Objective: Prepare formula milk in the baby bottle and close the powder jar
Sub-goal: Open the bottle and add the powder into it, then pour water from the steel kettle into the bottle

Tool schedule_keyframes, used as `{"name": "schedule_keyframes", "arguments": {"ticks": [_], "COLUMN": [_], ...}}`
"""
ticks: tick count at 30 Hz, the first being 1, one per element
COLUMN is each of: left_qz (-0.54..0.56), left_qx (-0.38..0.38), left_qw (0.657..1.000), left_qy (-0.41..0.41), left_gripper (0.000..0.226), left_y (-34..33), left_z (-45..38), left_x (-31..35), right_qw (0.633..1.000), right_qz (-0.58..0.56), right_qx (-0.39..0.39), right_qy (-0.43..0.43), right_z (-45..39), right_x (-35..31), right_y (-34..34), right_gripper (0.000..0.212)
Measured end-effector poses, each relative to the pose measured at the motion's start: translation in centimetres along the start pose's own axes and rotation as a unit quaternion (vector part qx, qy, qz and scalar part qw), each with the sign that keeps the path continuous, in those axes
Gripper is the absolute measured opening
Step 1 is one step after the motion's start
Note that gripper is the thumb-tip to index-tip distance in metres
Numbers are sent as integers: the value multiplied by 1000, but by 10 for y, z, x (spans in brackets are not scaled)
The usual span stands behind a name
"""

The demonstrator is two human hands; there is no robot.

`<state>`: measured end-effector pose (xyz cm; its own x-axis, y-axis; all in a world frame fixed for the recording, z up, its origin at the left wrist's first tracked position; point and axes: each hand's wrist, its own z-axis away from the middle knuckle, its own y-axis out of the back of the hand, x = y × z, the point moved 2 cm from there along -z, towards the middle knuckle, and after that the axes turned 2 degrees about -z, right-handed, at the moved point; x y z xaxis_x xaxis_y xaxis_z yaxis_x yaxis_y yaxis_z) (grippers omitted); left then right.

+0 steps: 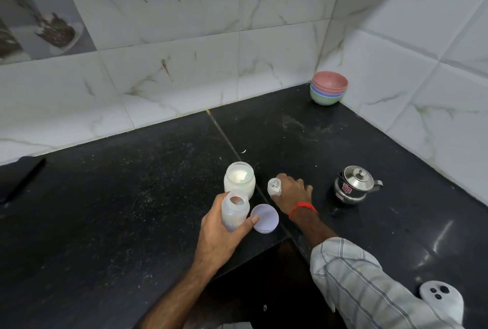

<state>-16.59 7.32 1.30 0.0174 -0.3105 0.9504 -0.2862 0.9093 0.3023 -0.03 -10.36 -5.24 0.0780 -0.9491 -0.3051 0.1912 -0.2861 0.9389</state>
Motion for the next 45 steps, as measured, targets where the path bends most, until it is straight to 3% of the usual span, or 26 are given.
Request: {"name": "schedule_keyframes", "arguments": {"ticks": [7, 11, 13, 16, 18, 20, 23, 25, 28, 34, 39, 45], "left_qz": [-12, -14, -13, -5, 4, 7, 10, 12, 13, 15, 14, 6], "left_qx": [3, -19, -24, -23, -40, -62, -91, -100, -108, -110, -106, -95], "left_qw": [1000, 1000, 1000, 1000, 999, 997, 994, 993, 992, 992, 993, 994], "left_qy": [5, 3, 2, -3, -13, -39, -58, -59, -61, -59, -54, -48], "left_gripper": [58, 65, 63, 64, 65, 63, 59, 55, 55, 53, 53, 56], "left_y": [-6, -16, -21, -27, -32, -36, -47, -54, -62, -67, -68, -65], "left_z": [-3, -5, -5, -7, -8, -8, -8, -10, -13, -10, -7, -4], "left_x": [-6, -8, -8, -7, -4, 1, 6, 6, 4, 4, 6, 7], "right_qw": [999, 997, 981, 905, 877, 883, 887, 900, 911, 885, 812, 779], "right_qz": [-19, -73, -156, -268, -276, -233, -193, -202, -263, -330, -480, -559], "right_qx": [-36, -9, 78, 301, 383, 407, 364, 283, 196, 223, 209, 191], "right_qy": [9, 31, 83, 136, 91, -13, -210, -263, -250, -241, -259, -209], "right_z": [2, 5, 11, 27, 32, 30, 27, 30, 31, 22, 11, 18], "right_x": [6, 14, 20, 37, 62, 96, 144, 165, 190, 202, 212, 210], "right_y": [3, 15, 28, 59, 77, 85, 79, 71, 58, 56, 55, 49], "right_gripper": [91, 86, 67, 35, 33, 43, 65, 65, 52, 57, 26, 31]}}
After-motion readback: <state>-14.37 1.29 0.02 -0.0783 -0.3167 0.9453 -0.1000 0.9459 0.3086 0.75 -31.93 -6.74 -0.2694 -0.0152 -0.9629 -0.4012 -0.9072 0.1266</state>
